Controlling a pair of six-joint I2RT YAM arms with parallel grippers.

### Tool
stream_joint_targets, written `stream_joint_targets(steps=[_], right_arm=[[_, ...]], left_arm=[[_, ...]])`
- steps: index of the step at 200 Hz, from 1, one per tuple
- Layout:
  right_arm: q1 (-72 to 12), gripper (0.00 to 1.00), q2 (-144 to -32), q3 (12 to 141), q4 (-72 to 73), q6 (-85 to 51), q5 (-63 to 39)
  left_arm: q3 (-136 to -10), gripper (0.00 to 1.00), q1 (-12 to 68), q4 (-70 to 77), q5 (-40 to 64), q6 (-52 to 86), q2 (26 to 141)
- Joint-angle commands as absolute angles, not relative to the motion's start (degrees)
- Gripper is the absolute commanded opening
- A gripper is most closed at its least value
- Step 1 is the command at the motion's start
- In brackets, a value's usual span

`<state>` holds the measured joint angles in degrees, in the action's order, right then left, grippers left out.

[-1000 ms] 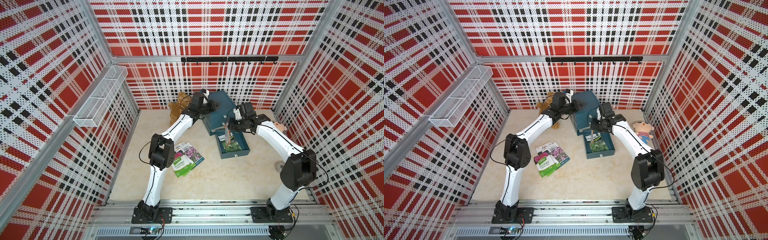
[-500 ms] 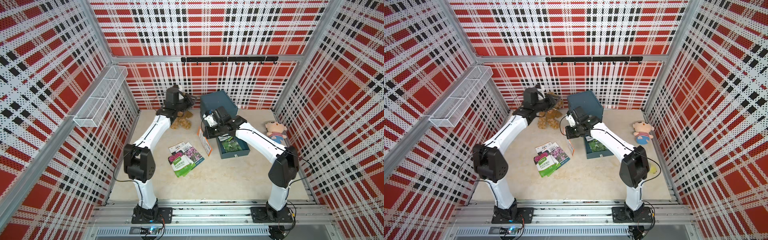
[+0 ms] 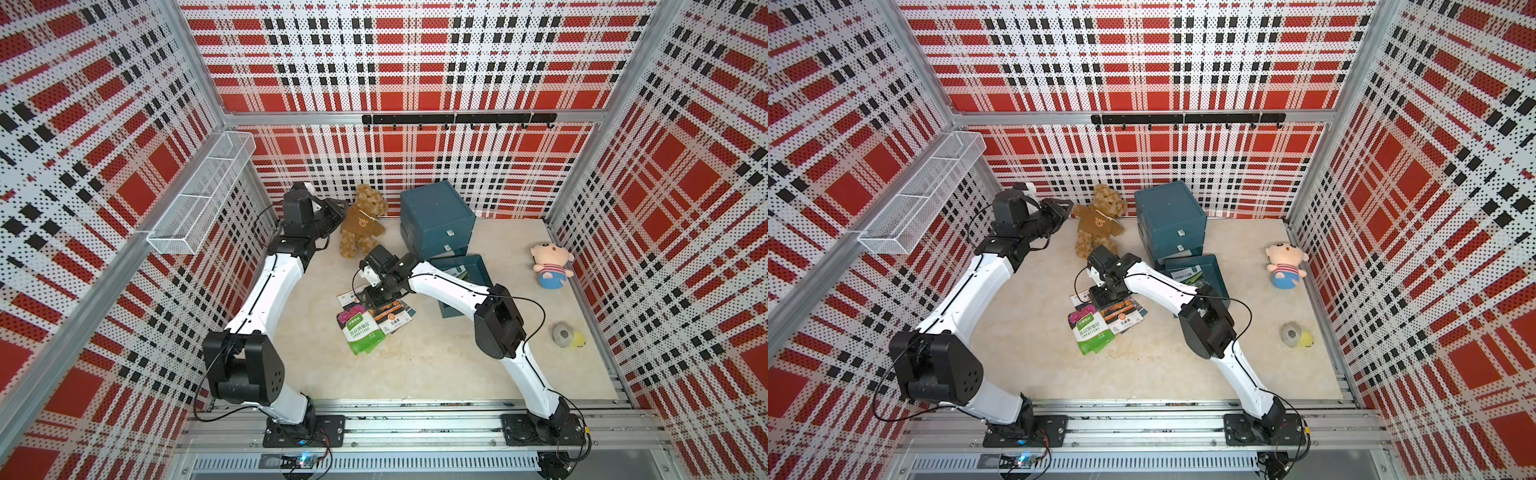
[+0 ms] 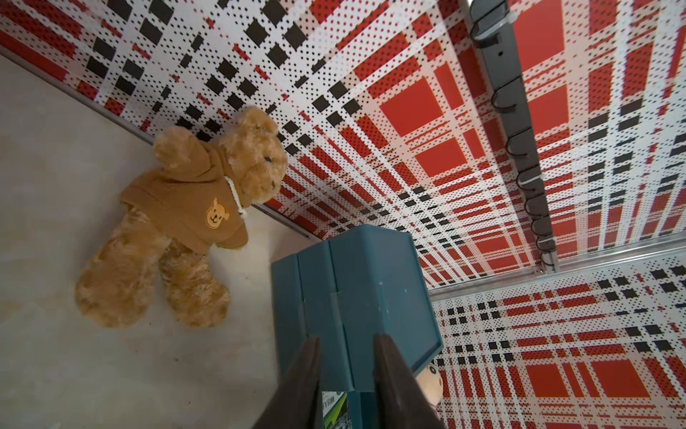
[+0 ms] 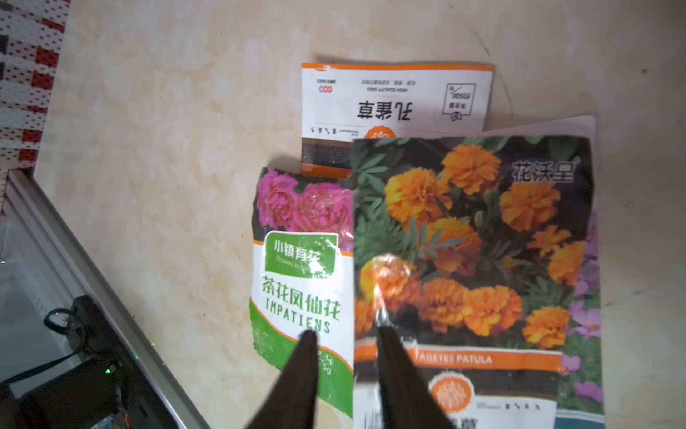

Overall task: Take the seed bags out of the drawer
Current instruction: Place the seed packet at the center of the board.

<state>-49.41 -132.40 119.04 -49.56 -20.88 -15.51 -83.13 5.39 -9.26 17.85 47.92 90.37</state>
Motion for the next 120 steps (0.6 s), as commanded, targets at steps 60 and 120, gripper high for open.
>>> stream_joint_targets(steps=[60, 120], right_arm=[[-35.8, 0.96, -103.05, 95.05, -44.64, -23.43, -8.03], [-24.65, 1.0, -105.11, 86.36, -49.41, -18.72, 2.54]], left_arm=[[-111.16, 0.3, 19.57, -12.53, 18.97, 44.43, 113.07], [-135.08, 0.3, 27.54, -16.6, 19.18, 42.7, 134.31]])
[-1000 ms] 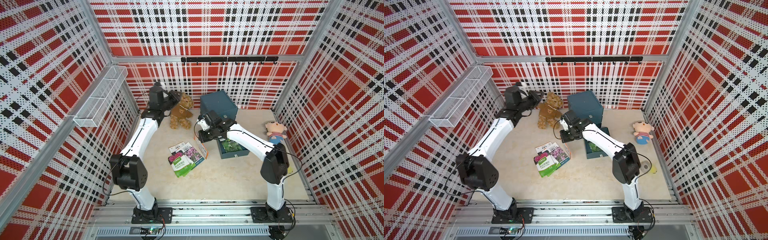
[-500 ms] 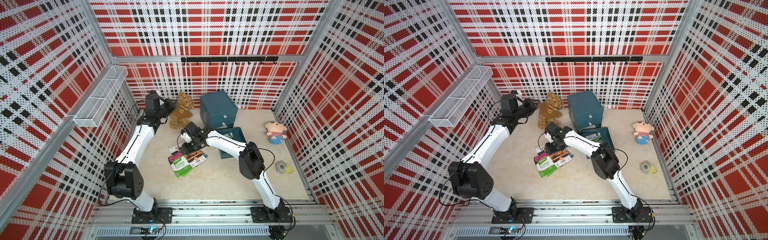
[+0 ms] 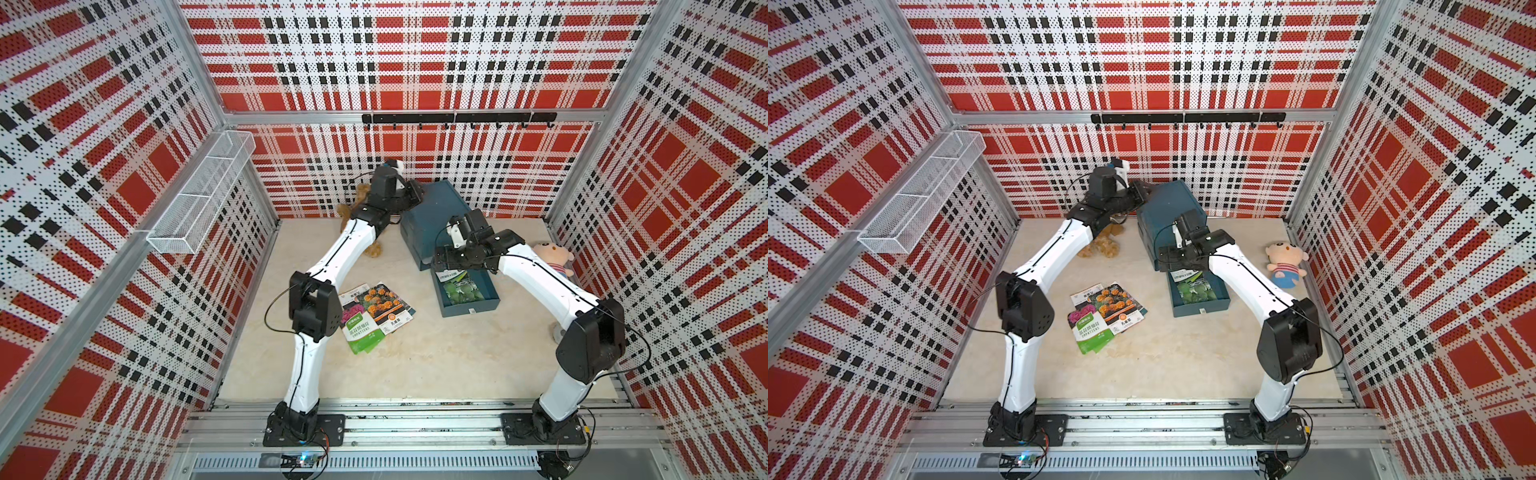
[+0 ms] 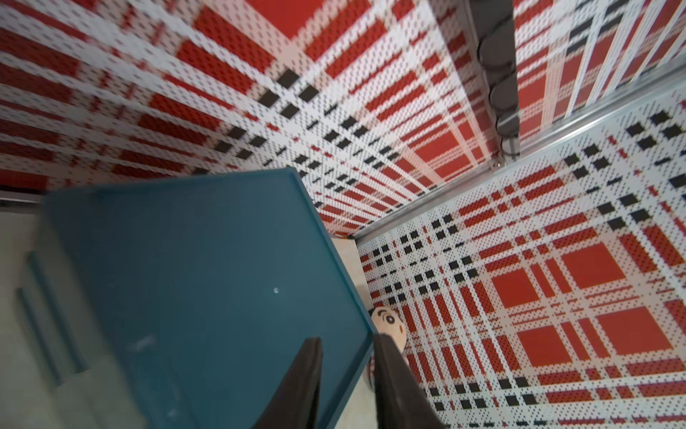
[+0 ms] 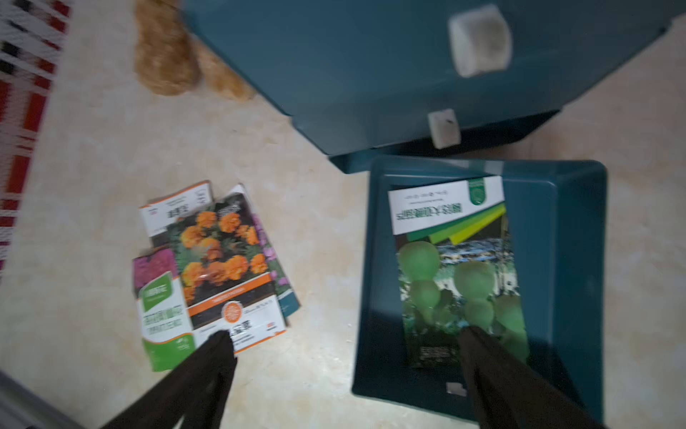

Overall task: Take the seed bags out of the drawer
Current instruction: Place the seed packet at the center of the board, then pick up the seed packet from the drawer.

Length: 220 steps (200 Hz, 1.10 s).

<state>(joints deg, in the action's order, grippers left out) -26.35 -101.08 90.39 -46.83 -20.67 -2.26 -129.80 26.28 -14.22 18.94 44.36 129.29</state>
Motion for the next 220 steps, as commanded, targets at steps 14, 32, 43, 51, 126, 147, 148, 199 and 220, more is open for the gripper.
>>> stream_joint_targets(steps=[14, 32, 43, 51, 126, 147, 148, 199, 220], right_arm=[[-23.25, 1.0, -106.81, 85.2, -47.86, -18.49, 2.33], [-22.69, 1.0, -109.64, 85.44, -47.13, -17.4, 2.33], [-22.68, 1.0, -111.45, 85.66, -46.93, -16.52, 1.81], [-22.66, 1.0, -112.59, 85.9, -47.14, -15.95, 1.5], [-22.68, 1.0, -117.76, 86.04, -47.18, -14.02, 3.96], [-22.88, 1.0, -119.33, 85.81, -46.67, -14.82, 4.81], [-22.91, 1.0, -119.43, 85.8, -46.67, -14.88, 4.91], [-23.77, 0.92, -123.01, 85.89, -45.33, -16.85, 7.47], [-23.73, 0.73, -123.91, 85.35, -45.1, -17.14, 6.74]], left_arm=[[-136.71, 0.3, 27.86, -16.01, 18.87, 43.3, 136.81], [-137.02, 0.3, 27.92, -14.79, 19.07, 44.29, 138.55], [-136.89, 0.3, 27.92, -14.42, 18.9, 44.3, 138.87], [-136.72, 0.3, 27.93, -14.24, 18.98, 44.23, 139.07], [-133.3, 0.3, 28.45, -13.96, 20.4, 44.28, 139.48], [-132.37, 0.3, 28.71, -13.97, 20.48, 44.21, 139.15], [-132.32, 0.29, 28.77, -13.97, 20.48, 44.21, 139.14], [-131.27, 0.29, 29.1, -14.0, 20.73, 44.34, 138.48], [-131.16, 0.29, 29.2, -13.99, 20.92, 44.4, 138.29]])
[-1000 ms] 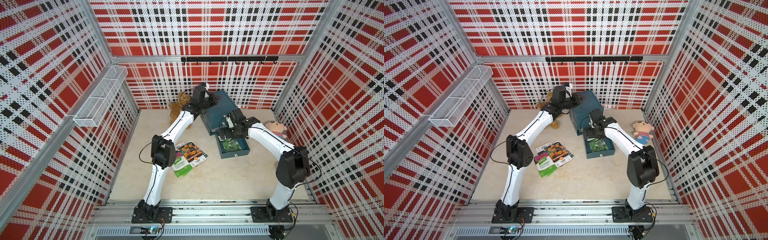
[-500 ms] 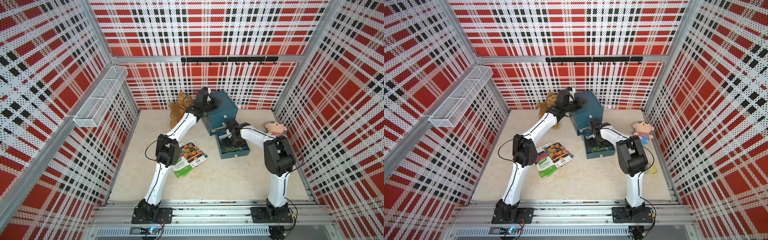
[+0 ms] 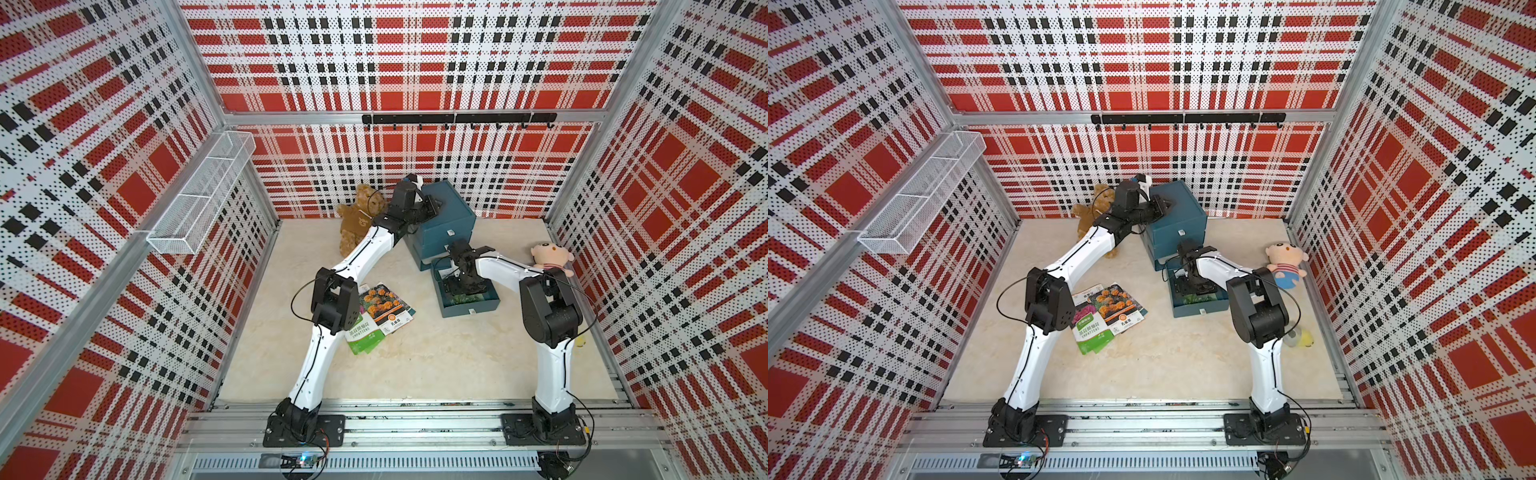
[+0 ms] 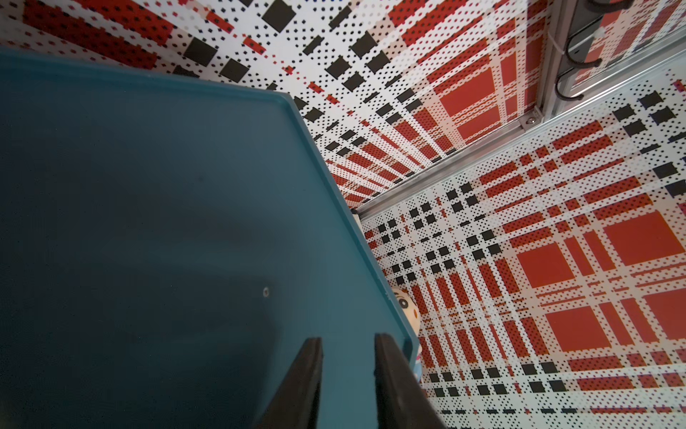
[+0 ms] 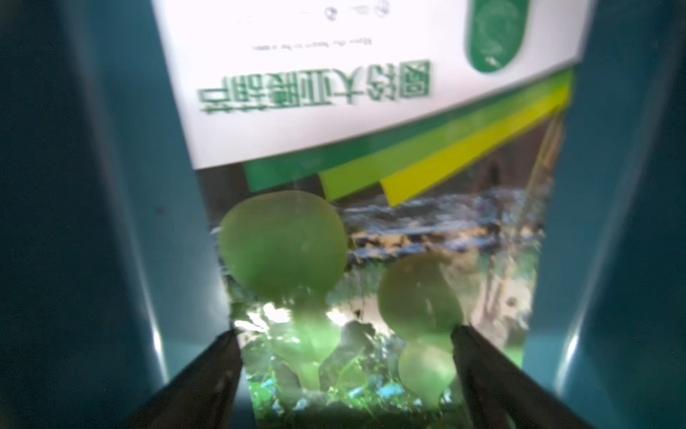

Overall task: Take the seed bags out of the drawer
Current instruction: Pick up the seed packet from the drawer.

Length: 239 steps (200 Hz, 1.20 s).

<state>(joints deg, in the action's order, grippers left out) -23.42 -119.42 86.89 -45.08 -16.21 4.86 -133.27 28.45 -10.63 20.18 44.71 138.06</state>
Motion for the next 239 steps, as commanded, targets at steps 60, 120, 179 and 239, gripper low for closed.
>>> stream_joint_targets(steps=[60, 120, 179, 239], right_arm=[[-23.66, 0.28, -123.1, 80.66, -42.73, -18.44, 4.62], [-23.55, 0.0, -117.2, 81.43, -41.08, -22.36, 4.91], [-23.13, 0.0, -106.31, 87.23, -43.4, -24.16, 1.79], [-24.56, 0.0, -96.28, 87.81, -45.43, -21.43, -3.83]], left_arm=[[-130.29, 0.29, 29.19, -13.93, 21.0, 44.06, 137.41], [-129.93, 0.29, 29.13, -13.99, 21.05, 43.91, 137.2], [-130.24, 0.29, 28.67, -13.04, 21.25, 44.29, 136.26], [-129.42, 0.29, 27.03, -8.8, 21.98, 47.44, 131.19]])
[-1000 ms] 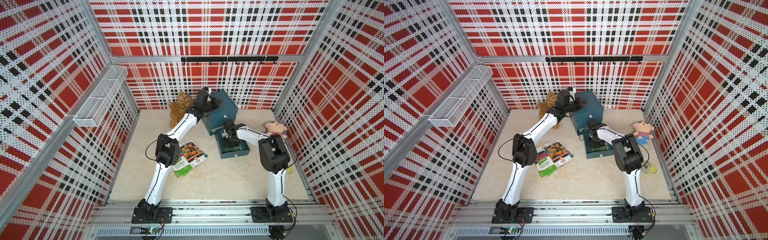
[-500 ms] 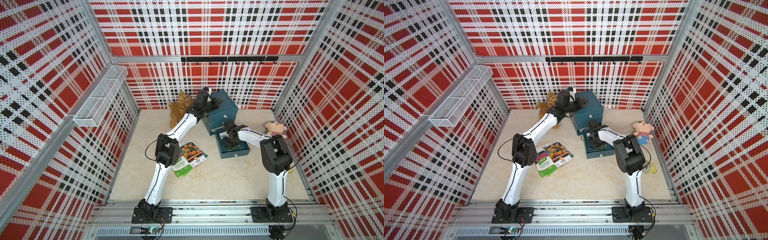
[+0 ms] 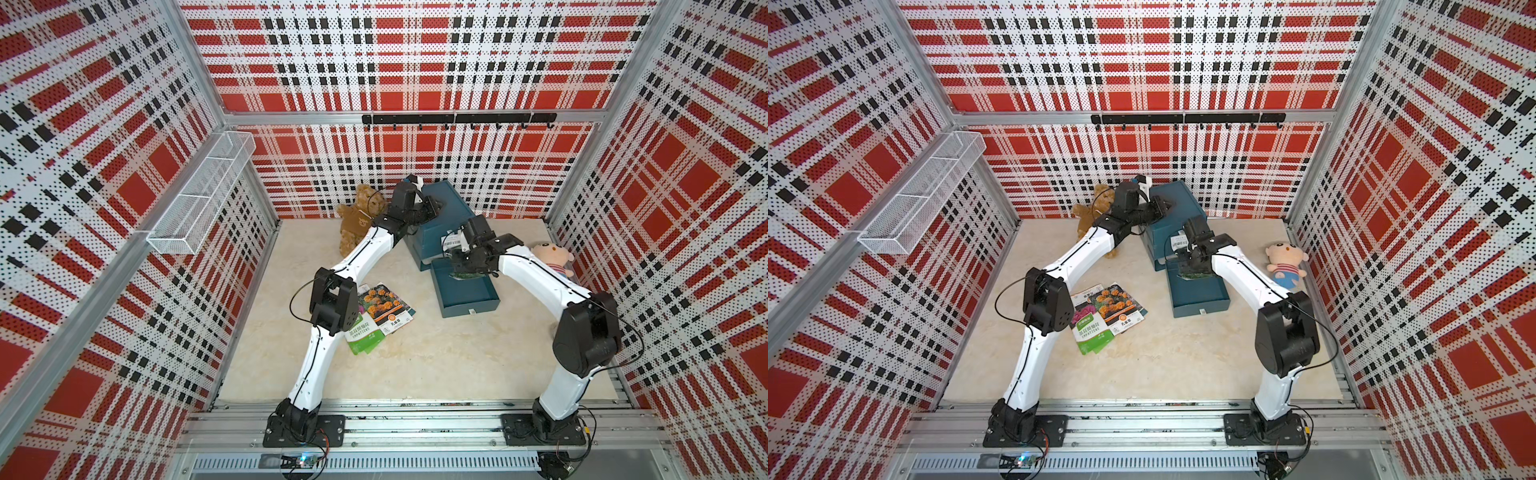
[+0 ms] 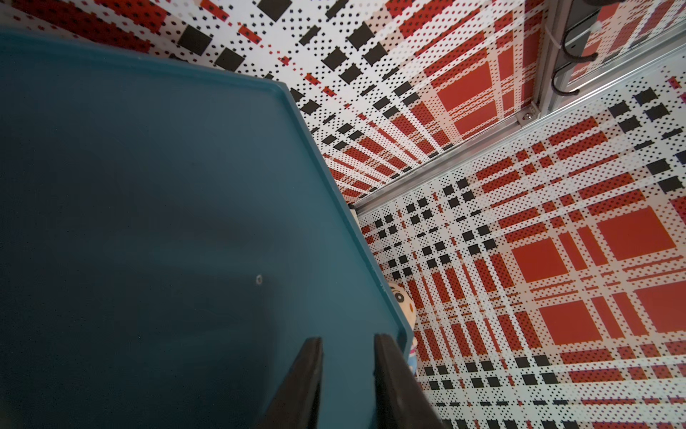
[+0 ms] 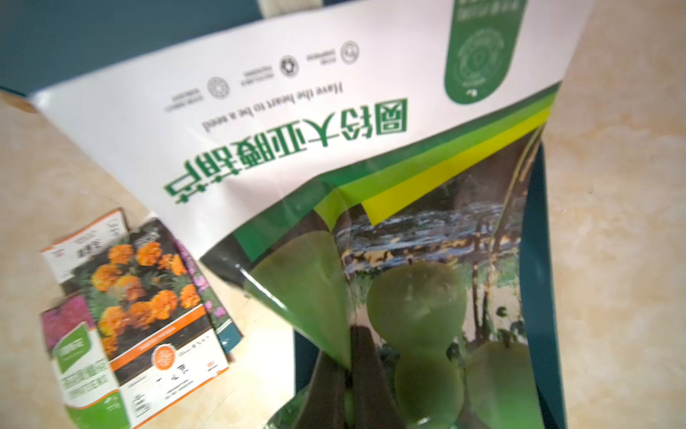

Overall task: Take the seed bags out of the drawer
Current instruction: Pick up the seed packet from the drawer, then place the seed packet at the center of the board.

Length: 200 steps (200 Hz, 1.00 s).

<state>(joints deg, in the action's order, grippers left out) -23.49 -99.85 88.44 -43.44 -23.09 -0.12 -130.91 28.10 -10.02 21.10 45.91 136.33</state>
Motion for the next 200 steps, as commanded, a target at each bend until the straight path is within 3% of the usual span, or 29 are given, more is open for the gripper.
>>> stream_joint_targets(steps=[1, 48, 115, 163, 176, 200], right_arm=[[-24.63, 0.0, -96.22, 87.76, -45.44, -21.31, -3.93], [-33.96, 0.0, -96.78, 87.98, -44.48, -18.98, -8.67], [-47.37, 0.0, -116.89, 102.34, -46.61, -16.36, -12.26], [-50.09, 0.0, -127.03, 106.5, -49.26, -15.51, -12.66], [-50.09, 0.11, -126.76, 105.43, -48.64, -15.84, -13.33], [-49.8, 0.42, -122.94, 101.1, -45.35, -17.49, -13.75]], left_arm=[[-129.35, 0.29, 26.92, -8.66, 21.98, 47.45, 131.03], [-123.84, 0.29, 22.33, -6.02, 20.58, 49.28, 120.53], [-99.25, 0.29, 11.31, -7.92, 14.96, 47.53, 99.62], [-92.49, 0.29, 10.96, -12.25, 13.63, 45.44, 96.53], [-92.44, 0.29, 11.75, -12.25, 13.54, 45.53, 97.18], [-95.61, 0.29, 13.68, -12.64, 13.77, 45.01, 100.18]])
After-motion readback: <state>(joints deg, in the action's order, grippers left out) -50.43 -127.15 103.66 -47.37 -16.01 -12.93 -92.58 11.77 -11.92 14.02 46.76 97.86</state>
